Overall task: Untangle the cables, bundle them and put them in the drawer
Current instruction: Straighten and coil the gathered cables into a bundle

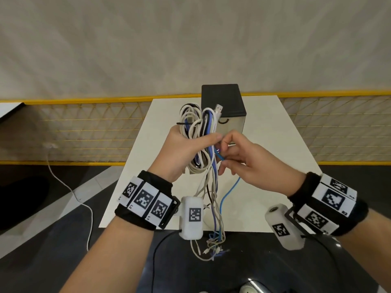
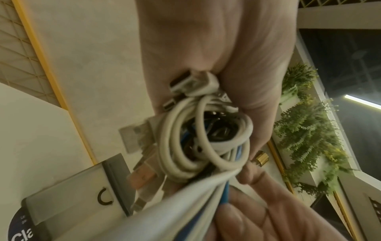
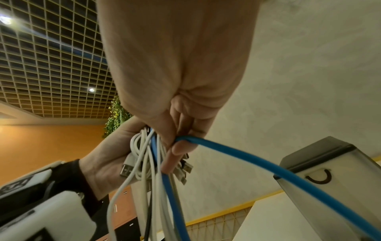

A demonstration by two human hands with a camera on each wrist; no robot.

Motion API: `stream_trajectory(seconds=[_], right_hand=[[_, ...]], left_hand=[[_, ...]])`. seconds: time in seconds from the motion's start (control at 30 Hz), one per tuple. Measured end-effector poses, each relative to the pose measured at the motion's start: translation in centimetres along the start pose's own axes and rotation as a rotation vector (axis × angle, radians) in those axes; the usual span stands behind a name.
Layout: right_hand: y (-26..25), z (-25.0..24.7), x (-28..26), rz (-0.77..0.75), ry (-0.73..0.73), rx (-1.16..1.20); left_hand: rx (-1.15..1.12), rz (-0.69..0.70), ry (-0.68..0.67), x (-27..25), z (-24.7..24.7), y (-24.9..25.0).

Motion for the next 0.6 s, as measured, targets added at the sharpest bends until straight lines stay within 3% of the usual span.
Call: stream_trajectory(seconds=[0.13, 0.27, 0.33, 0.47, 0.6], right_hand=[[1.4, 0.2, -0.3, 0.037, 0.074, 0.118], [3.1, 1.1, -0.8, 0.179, 0.11, 0.046], [2.7, 1.7, 0.1, 0.171, 0.15, 0.06], [2.9, 3.5, 2.3, 0.166, 0.157, 0.375], [3.5, 4.4, 2.3, 0.158, 0.075, 0.501]], left_hand=[[-0.092, 0.0, 0.078, 0.2, 0.0, 0.1], [-0.262, 0.032, 0.189, 0.9, -0.8, 0.5], [-0.239, 0.064, 0.19, 1.0, -0.3, 1.0], [-0.167, 0.076, 0.228, 1.0, 0.5, 1.4], [-0.178, 0.071, 0.256, 0.9, -0.4, 1.0]])
Point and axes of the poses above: each hand's wrist, its own x-axis towards the middle knuckle, its own z-axis out of the palm, y = z × x, the point moved 4 cm from there along x, towards the middle knuckle, and after that the axes turned 8 degrees about -y, right-handed, at the moved point
